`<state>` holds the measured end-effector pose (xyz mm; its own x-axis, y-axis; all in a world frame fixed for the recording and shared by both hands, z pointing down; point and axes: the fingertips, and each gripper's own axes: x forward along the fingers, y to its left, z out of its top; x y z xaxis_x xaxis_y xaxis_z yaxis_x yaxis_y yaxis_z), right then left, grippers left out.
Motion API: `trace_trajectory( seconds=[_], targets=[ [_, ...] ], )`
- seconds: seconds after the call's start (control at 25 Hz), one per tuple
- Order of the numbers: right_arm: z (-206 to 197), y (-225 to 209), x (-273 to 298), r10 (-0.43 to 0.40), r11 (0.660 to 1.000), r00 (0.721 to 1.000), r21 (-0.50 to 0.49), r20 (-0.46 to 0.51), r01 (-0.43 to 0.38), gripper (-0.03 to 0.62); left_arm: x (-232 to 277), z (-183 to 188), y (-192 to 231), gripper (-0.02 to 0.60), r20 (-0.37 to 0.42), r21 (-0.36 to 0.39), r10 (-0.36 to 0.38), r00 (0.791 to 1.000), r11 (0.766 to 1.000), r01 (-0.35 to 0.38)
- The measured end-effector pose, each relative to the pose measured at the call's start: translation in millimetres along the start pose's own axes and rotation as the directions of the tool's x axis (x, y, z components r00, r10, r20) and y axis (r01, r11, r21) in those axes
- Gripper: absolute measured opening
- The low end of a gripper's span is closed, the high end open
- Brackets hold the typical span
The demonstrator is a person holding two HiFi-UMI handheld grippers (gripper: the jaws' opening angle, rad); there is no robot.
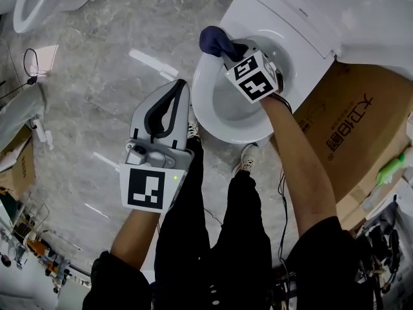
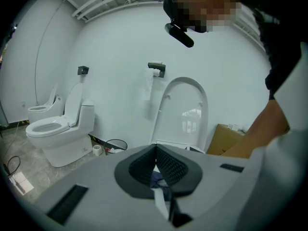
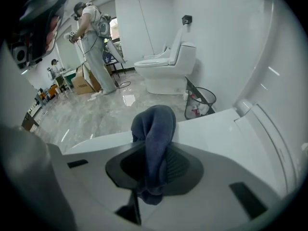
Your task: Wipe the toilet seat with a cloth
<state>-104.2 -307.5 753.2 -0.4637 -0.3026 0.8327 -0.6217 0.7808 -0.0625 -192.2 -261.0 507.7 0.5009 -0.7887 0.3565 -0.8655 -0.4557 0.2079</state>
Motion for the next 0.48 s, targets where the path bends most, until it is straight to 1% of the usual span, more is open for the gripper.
trace_trajectory(
  seconds=[0.12,0.32,0.48],
  targets=[
    [0,-13,0,-0.017,0.999,1.000,0.041,0.006,0.016,0.077,0,-1,1,0.011,0.000,-0.005,0.000,1.000,1.000,0.000],
    [-1,-40,-3,-0.053,0.988,0.999,0.144,0.010,0.051,0.077,0,-1,5,0.011,-0.002,-0.009,0.001,1.000,1.000,-0.001],
    [-1,-57,-5,-0.088,0.979,0.996,0.184,0.007,0.086,0.077,-2,-1,4,0.011,0.001,-0.006,-0.001,1.000,1.000,0.001]
  ],
)
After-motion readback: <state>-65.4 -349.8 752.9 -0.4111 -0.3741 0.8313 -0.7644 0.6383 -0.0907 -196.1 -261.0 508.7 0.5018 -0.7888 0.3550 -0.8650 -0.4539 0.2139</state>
